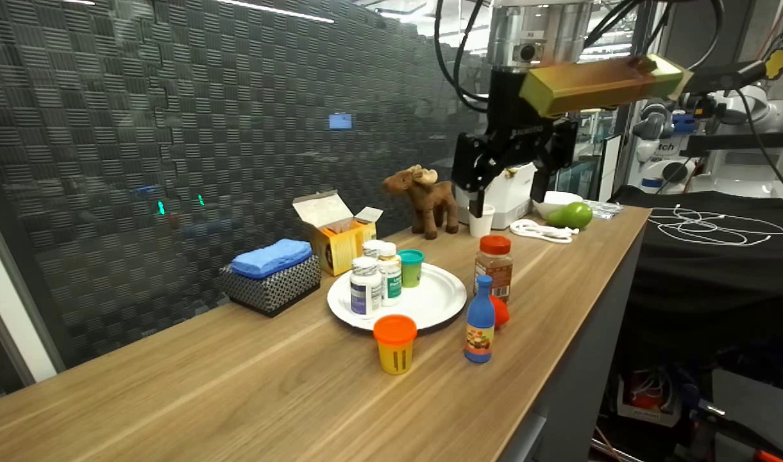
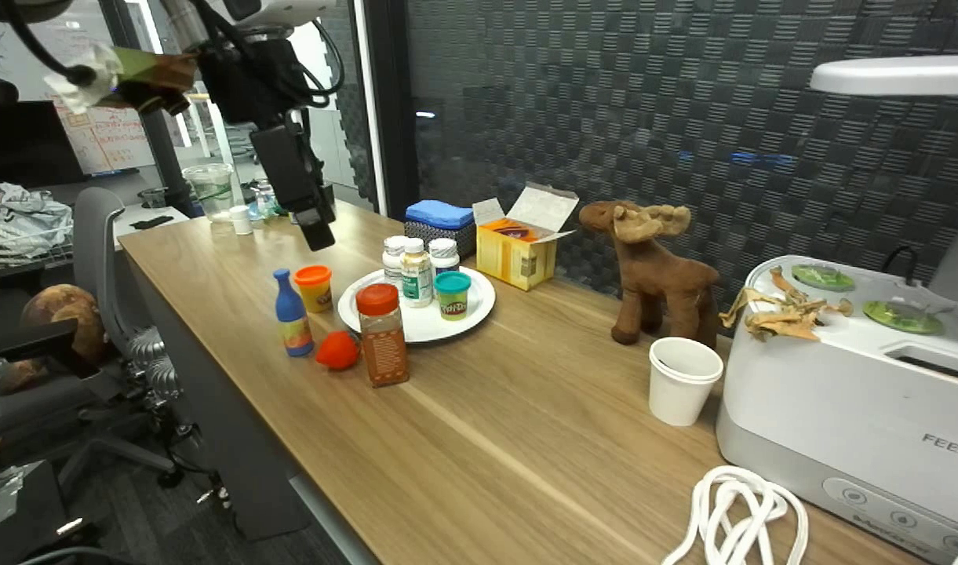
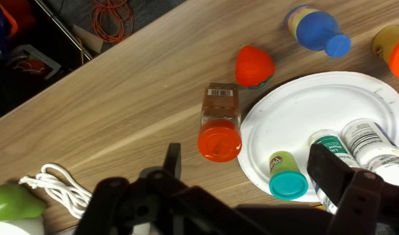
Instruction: Pick up all the items surrounding the white plate and arrange them on the plate
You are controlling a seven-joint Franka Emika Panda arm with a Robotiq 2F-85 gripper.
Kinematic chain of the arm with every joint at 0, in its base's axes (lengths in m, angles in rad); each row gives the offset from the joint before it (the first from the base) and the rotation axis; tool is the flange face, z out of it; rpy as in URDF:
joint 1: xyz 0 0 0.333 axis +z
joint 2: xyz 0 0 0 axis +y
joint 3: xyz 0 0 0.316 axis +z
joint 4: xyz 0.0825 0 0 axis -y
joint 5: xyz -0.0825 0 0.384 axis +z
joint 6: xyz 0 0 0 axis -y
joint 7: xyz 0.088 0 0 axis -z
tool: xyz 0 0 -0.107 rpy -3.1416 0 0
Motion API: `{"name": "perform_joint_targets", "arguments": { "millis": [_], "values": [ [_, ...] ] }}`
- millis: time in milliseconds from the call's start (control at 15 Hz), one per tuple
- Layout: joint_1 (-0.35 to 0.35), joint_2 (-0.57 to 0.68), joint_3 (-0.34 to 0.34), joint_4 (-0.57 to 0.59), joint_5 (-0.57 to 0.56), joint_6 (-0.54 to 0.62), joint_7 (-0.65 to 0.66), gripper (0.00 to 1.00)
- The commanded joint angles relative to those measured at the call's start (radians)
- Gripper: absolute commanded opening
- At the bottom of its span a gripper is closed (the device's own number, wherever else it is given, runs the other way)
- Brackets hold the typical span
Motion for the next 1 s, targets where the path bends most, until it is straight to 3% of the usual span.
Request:
{"name": "perform_joint_targets", "arguments": {
  "millis": [0,333,867,933],
  "values": [
    [-0.063,-0.029,0.019,-0.057,0.011,0.064,0.026,1.0],
    [-0.111,0.037,0.004,-0.058,0.023,0.147,0.0,1.0],
    [-0.115,0.136,-0.017,-0.032,0.117,0.241,-0.059,1.0],
    [-0.115,0.141,-0.019,-0.029,0.121,0.245,-0.067,0.8]
  ]
}}
